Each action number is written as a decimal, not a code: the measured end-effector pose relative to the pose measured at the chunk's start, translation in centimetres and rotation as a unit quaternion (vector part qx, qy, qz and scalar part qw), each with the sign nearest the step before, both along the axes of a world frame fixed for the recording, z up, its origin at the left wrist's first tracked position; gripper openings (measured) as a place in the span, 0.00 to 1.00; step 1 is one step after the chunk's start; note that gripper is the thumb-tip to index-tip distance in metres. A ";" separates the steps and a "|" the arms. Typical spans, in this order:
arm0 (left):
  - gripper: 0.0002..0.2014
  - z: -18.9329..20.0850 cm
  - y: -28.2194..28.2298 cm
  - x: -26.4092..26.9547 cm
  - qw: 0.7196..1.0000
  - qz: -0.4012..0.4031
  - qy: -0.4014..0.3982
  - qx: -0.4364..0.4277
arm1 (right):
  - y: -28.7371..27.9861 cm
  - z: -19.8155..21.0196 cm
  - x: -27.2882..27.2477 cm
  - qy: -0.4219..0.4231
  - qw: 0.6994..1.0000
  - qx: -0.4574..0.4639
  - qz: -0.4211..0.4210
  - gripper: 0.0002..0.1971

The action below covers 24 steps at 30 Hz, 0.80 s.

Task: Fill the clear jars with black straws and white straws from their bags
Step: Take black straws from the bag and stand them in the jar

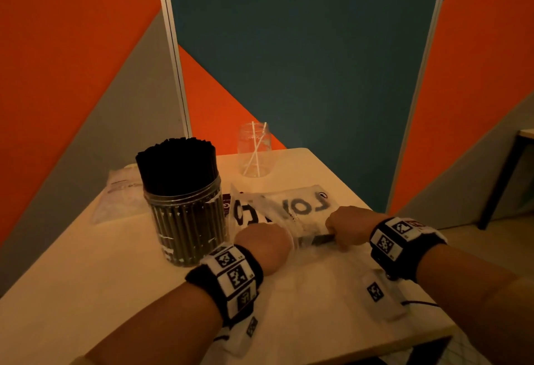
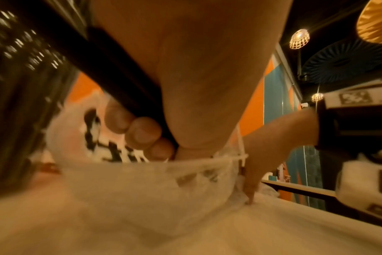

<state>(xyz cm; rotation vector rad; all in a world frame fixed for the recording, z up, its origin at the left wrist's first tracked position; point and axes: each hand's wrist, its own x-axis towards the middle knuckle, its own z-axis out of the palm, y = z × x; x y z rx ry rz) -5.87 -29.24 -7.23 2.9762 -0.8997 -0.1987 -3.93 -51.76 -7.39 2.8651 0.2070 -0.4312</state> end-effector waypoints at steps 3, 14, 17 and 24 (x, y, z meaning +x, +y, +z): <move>0.13 2.4 2.5 -0.7 0.993 0.025 -0.084 0.084 | 0.4 0.0 0.1 0.003 1.000 -0.013 0.004 0.18; 0.08 8.9 12.9 -5.4 0.965 0.136 -0.219 0.046 | 2.2 1.5 -1.0 0.033 0.998 0.017 -0.055 0.24; 0.07 8.1 12.7 -5.2 0.970 0.125 -0.208 0.017 | 2.7 3.0 -1.6 0.023 0.993 0.088 -0.071 0.29; 0.11 6.5 10.5 -4.1 0.970 0.058 -0.213 -0.102 | 8.8 8.1 -4.1 -0.199 0.741 0.641 -0.018 0.32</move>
